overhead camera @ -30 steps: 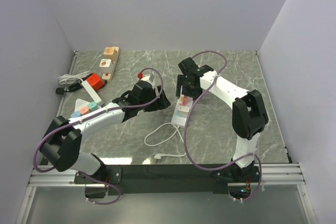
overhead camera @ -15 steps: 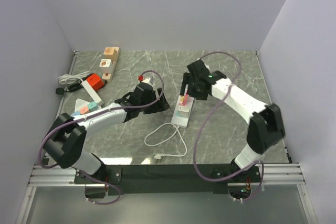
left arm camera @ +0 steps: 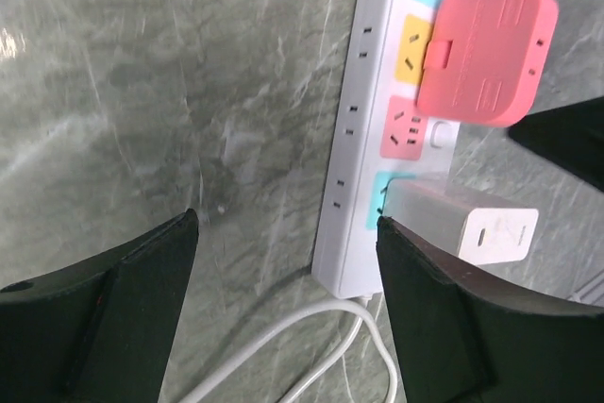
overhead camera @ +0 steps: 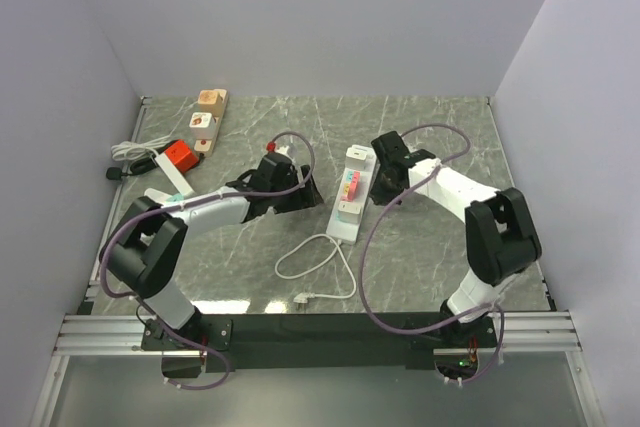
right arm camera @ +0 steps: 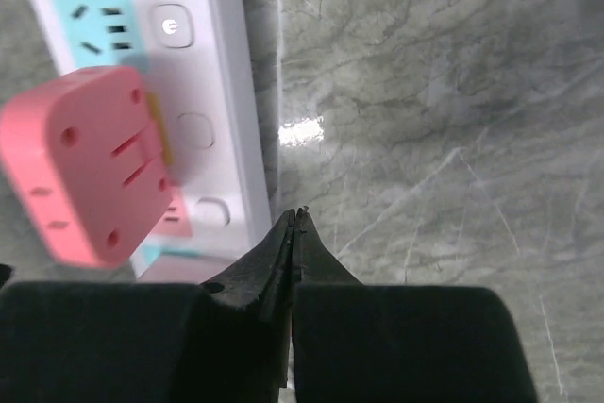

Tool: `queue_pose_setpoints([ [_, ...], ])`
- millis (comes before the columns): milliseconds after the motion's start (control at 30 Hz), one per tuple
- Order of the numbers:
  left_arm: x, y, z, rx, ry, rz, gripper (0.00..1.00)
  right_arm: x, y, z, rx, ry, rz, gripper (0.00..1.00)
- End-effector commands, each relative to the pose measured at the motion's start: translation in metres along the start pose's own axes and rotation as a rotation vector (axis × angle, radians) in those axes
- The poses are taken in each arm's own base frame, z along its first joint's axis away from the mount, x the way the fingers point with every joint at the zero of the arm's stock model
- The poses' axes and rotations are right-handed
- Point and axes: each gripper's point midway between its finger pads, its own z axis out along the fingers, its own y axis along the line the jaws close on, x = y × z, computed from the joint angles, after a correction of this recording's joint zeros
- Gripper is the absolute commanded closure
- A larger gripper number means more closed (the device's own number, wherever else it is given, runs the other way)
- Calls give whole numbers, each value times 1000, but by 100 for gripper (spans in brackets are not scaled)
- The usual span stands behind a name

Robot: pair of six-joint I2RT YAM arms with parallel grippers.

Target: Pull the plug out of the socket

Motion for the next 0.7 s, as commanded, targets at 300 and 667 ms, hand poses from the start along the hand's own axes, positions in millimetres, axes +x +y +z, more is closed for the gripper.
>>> queue_pose_setpoints([
  [300,-34,-12,15,182,-9,44,19,-17,32,35,-88,70,-21,100],
  [667,-27,-24,36,269,55,48,20,-13,80,44,-292,168,-130,100],
])
